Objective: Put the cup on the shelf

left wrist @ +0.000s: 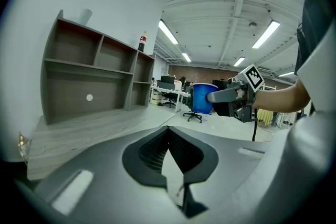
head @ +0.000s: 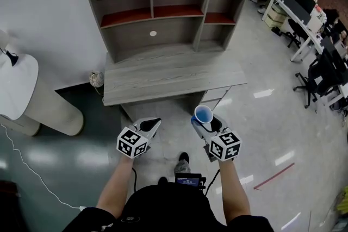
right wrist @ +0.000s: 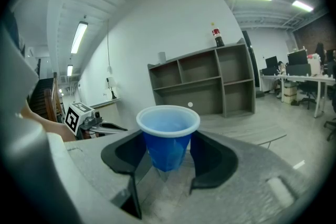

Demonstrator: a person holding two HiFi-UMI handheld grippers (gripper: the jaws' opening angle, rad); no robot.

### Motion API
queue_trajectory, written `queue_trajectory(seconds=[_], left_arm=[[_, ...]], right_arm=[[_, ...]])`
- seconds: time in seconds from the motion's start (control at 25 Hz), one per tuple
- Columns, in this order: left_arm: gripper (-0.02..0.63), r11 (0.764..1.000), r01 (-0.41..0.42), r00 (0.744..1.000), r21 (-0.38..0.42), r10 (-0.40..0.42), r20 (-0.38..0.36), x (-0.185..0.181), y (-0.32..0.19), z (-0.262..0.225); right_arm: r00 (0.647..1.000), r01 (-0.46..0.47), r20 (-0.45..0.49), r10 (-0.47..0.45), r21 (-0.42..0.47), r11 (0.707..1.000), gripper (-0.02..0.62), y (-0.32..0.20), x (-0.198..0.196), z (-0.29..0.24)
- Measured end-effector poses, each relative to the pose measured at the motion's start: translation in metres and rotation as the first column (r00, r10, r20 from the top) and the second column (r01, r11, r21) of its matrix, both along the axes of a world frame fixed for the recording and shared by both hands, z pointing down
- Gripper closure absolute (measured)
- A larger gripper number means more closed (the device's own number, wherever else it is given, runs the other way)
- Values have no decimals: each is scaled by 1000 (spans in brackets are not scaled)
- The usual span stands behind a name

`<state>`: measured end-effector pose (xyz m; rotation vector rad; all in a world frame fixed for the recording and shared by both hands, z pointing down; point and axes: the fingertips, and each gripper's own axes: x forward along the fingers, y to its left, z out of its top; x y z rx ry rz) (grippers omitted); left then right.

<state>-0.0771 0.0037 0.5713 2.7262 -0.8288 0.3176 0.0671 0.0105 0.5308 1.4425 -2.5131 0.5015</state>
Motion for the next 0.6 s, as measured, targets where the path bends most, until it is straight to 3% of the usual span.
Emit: queue_trajectory(seconds=[0.6], left_arm=[[603,995,95,995,13,-95,10,59,-108,-14]], right_arm=[[995,104,8,-104,5,995,333,-120,56,-9]])
